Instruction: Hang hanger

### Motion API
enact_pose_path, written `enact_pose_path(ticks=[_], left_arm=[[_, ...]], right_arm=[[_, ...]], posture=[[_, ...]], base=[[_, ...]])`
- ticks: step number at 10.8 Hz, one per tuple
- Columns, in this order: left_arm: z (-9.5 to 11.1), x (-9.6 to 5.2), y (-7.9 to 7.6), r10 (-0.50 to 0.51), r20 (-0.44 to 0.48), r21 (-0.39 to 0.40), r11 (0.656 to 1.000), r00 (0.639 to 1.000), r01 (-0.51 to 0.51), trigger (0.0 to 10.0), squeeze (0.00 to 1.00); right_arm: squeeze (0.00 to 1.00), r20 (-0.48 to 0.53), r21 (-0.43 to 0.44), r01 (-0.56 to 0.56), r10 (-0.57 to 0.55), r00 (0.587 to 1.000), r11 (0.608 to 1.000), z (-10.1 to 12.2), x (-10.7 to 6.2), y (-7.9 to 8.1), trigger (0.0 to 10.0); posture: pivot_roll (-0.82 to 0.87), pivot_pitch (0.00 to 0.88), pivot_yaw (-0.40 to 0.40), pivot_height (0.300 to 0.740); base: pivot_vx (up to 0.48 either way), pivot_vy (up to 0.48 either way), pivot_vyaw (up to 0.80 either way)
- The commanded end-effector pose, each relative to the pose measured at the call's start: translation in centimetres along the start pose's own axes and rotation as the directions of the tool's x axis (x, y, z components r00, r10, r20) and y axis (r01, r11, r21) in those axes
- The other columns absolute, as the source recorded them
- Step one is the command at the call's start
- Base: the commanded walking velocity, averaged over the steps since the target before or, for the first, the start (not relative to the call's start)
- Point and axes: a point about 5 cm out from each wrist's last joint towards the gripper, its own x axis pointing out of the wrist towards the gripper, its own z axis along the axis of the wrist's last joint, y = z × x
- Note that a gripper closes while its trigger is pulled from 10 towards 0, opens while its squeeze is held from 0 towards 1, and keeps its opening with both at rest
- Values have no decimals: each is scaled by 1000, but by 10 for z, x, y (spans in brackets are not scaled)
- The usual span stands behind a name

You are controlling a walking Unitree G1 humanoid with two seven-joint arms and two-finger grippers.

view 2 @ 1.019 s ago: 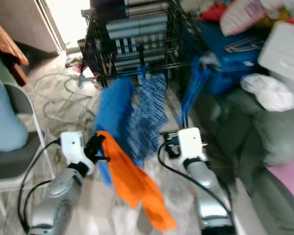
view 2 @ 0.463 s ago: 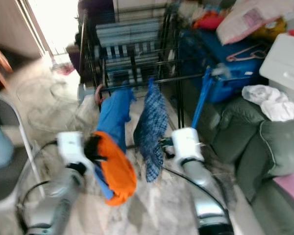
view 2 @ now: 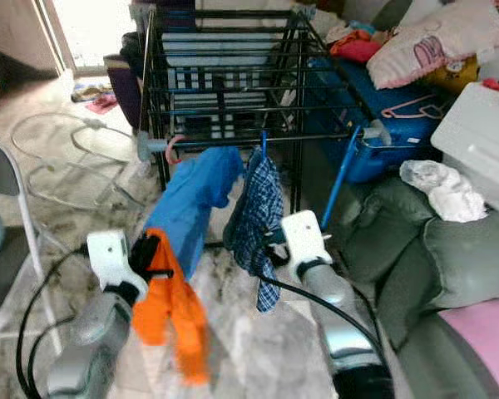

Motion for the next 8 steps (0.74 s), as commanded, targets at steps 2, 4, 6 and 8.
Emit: enact_pose_path(ticks=[2,4,6,8], left_arm=[[10,3,2,-10,38,16,1000,999,9,10000,0],[1,-1,4,7,-3,-5,1000,1000,-7,10000,0],[6,7,-3,-52,-6,36,998,999,52,10000,0],[7,10,1,-16,-14,6,1000,1000,16,10000,0]], right_arm=[[0,14,-15,-21,21,1000,1000,4,2,7,10000],[0,24,44,175,-177,984,983,-5,2,-16,10000],[0,30,80,221,-224,974,972,-4,2,-26,10000],[0,32,71,236,-239,971,969,-6,-1,-29,10000]], posture=[[-120,0,-27,740],[-136,0,83,740],[-153,0,110,740],[-166,0,108,740]], base=[[0,0,0],[0,0,0],[0,0,-241],[0,-176,0]])
